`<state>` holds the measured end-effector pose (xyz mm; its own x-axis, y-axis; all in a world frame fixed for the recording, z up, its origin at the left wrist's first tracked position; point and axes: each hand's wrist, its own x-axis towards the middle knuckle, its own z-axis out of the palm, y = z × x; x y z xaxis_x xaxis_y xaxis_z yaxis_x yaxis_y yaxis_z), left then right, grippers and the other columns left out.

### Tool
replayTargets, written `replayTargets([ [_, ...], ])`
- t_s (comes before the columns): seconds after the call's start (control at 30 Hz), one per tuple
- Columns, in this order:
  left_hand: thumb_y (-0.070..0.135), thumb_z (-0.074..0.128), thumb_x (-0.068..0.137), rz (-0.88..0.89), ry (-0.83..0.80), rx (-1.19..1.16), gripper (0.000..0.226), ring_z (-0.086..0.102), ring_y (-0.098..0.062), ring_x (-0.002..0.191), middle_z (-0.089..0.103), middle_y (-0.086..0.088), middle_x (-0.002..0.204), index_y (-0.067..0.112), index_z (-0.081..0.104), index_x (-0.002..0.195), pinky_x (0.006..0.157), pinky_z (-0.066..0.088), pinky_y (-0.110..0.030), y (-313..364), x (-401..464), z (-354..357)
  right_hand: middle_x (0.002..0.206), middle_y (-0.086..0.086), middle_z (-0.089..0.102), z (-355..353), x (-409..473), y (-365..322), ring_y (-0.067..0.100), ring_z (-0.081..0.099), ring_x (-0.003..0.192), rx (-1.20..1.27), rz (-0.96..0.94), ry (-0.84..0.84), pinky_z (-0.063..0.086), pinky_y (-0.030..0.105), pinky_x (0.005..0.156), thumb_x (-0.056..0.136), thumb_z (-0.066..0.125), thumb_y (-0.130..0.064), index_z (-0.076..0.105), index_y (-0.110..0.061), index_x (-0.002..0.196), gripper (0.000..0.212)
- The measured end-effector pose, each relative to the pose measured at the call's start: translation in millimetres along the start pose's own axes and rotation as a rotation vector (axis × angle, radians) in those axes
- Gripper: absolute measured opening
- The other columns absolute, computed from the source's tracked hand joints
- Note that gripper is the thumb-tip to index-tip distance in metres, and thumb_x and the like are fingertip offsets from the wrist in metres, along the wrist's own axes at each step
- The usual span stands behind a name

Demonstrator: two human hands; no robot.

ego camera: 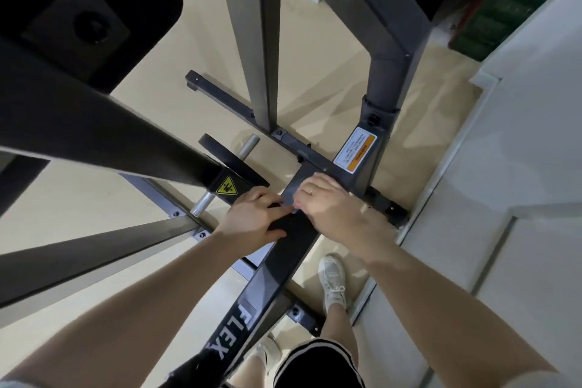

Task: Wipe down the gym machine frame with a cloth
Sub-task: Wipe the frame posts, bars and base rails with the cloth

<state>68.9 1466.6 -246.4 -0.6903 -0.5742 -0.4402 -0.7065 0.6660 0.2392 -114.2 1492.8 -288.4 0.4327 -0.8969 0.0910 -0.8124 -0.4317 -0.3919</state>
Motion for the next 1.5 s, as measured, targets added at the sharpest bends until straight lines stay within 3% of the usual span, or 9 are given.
replayTargets([
  [0.1, 0.037, 0.074, 0.078, -0.076, -0.026, -0.028, 0.059, 0.047, -0.036, 0.121, 0.056, -0.008, 0.129, 0.018, 0.055, 0.131, 0.096, 0.045, -0.051, 9.6, 0.0, -2.7, 0.078, 0.007, 0.07, -13.5, -29.0, 9.0, 0.02, 0.069, 0.072, 0.041, 0.146, 0.396, 0.057, 0.033, 0.071, 0.087, 0.057, -0.017, 0.069, -0.006, 0.08, 0.018],
  [0.23, 0.054, 0.047, 0.09, -0.008, -0.149, 0.15, 0.078, 0.013, -0.025, 0.143, 0.007, 0.0, 0.159, 0.029, 0.004, 0.151, 0.116, 0.013, -0.039, 21.5, -0.4, -7.0, 0.084, 0.012, 0.066, -27.8, -34.2, 39.7, 0.017, 0.064, 0.068, 0.566, 1.176, 0.743, 0.052, 0.026, 0.061, 0.098, 0.031, -0.038, 0.062, 0.002, 0.104, 0.051],
  [0.4, 0.04, 0.076, 0.071, 0.272, -0.028, 0.228, 0.062, 0.049, -0.025, 0.127, 0.053, -0.006, 0.137, 0.018, 0.06, 0.126, 0.102, 0.027, -0.041, 12.0, -10.3, 7.0, 0.089, 0.002, 0.073, -0.6, -9.0, 66.0, 0.009, 0.07, 0.069, 2.039, 1.354, 0.647, 0.053, 0.019, 0.053, 0.101, 0.04, -0.044, 0.061, -0.013, 0.113, 0.04],
  [0.6, 0.001, 0.074, 0.069, 0.261, 0.05, 0.15, 0.046, 0.054, -0.03, 0.122, 0.059, -0.011, 0.13, 0.01, 0.068, 0.113, 0.101, 0.027, -0.045, 4.9, -30.9, 9.1, 0.091, 0.012, 0.062, 54.6, -37.0, 11.9, 0.021, 0.062, 0.085, 1.849, 1.376, 0.543, 0.05, 0.028, 0.083, 0.097, 0.047, -0.043, 0.053, -0.002, 0.127, 0.051],
  [0.77, 0.003, 0.036, 0.095, 0.004, -0.179, 0.098, 0.057, 0.0, -0.015, 0.146, 0.005, -0.001, 0.159, 0.018, 0.025, 0.148, 0.119, 0.005, -0.03, 12.6, -53.4, 1.9, 0.048, -0.008, 0.051, 63.4, -70.4, -89.0, 0.002, 0.047, 0.039, 2.143, 1.49, 0.407, 0.039, 0.013, 0.04, 0.104, 0.032, -0.037, 0.054, -0.016, 0.074, 0.043],
  [0.9, 0.005, 0.034, 0.092, -0.03, -0.184, 0.095, 0.055, 0.011, -0.021, 0.145, 0.021, -0.006, 0.156, 0.015, 0.03, 0.146, 0.115, 0.013, -0.032, 24.0, -78.4, -4.0, 0.05, 0.001, 0.057, 158.5, -123.7, -156.9, 0.019, 0.055, 0.047, 1.65, 1.708, 0.189, 0.05, 0.029, 0.058, 0.095, 0.051, -0.045, 0.058, -0.009, 0.071, 0.044],
  [1.13, 0.0, 0.038, 0.09, -0.107, -0.271, 0.272, 0.048, 0.054, -0.032, 0.112, 0.054, -0.01, 0.125, 0.018, 0.043, 0.134, 0.078, 0.044, -0.038, 43.8, -136.2, -31.0, 0.098, 0.003, 0.06, 60.0, -88.0, -233.1, 0.017, 0.058, 0.094, 0.925, 1.136, 0.555, 0.043, 0.017, 0.077, 0.103, 0.028, -0.033, 0.057, -0.015, 0.103, 0.034],
  [1.33, 0.012, 0.036, 0.097, 0.086, -0.16, 0.159, 0.038, 0.053, -0.028, 0.107, 0.055, -0.008, 0.122, 0.026, 0.047, 0.131, 0.078, 0.044, -0.034, 14.2, -172.5, -56.0, 0.161, -0.001, 0.012, 70.8, -73.9, -207.1, 0.017, 0.006, 0.148, 0.174, 0.629, -0.027, 0.005, 0.035, 0.121, 0.093, 0.044, 0.003, 0.027, -0.021, 0.15, 0.064],
  [1.5, 0.013, 0.032, 0.098, 0.1, -0.202, 0.117, 0.045, 0.044, -0.026, 0.124, 0.047, -0.006, 0.138, 0.027, 0.041, 0.14, 0.096, 0.04, -0.032, -4.4, -196.0, -65.8, 0.154, -0.002, 0.032, 72.8, -93.8, -247.9, 0.018, 0.017, 0.146, 0.445, 0.547, -0.16, 0.009, 0.044, 0.12, 0.095, 0.049, -0.017, 0.046, -0.02, 0.142, 0.047],
])
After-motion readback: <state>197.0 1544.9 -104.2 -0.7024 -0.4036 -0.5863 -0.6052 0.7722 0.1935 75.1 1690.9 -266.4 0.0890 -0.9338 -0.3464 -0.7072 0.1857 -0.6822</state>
